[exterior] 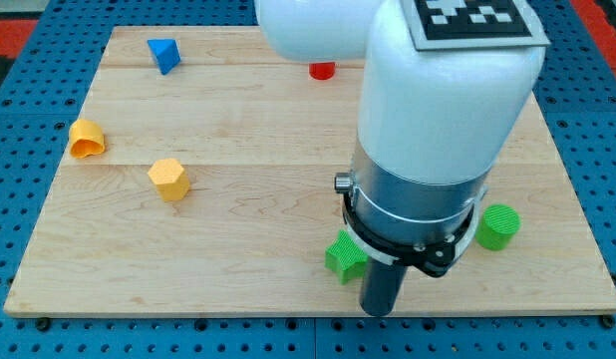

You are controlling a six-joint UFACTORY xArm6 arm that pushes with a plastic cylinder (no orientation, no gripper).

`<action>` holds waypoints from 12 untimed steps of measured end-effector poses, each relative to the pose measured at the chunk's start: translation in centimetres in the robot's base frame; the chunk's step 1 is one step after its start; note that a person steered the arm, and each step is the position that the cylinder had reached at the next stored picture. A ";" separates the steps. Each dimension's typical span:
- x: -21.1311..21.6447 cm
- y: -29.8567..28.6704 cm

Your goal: Separate the green blocks from each other

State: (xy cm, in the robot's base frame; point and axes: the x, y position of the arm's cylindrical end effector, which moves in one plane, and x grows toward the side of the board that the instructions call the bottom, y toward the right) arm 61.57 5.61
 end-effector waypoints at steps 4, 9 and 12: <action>0.0 0.6; -6.1 -6.4; -7.2 -20.9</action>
State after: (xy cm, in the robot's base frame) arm 54.32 -15.28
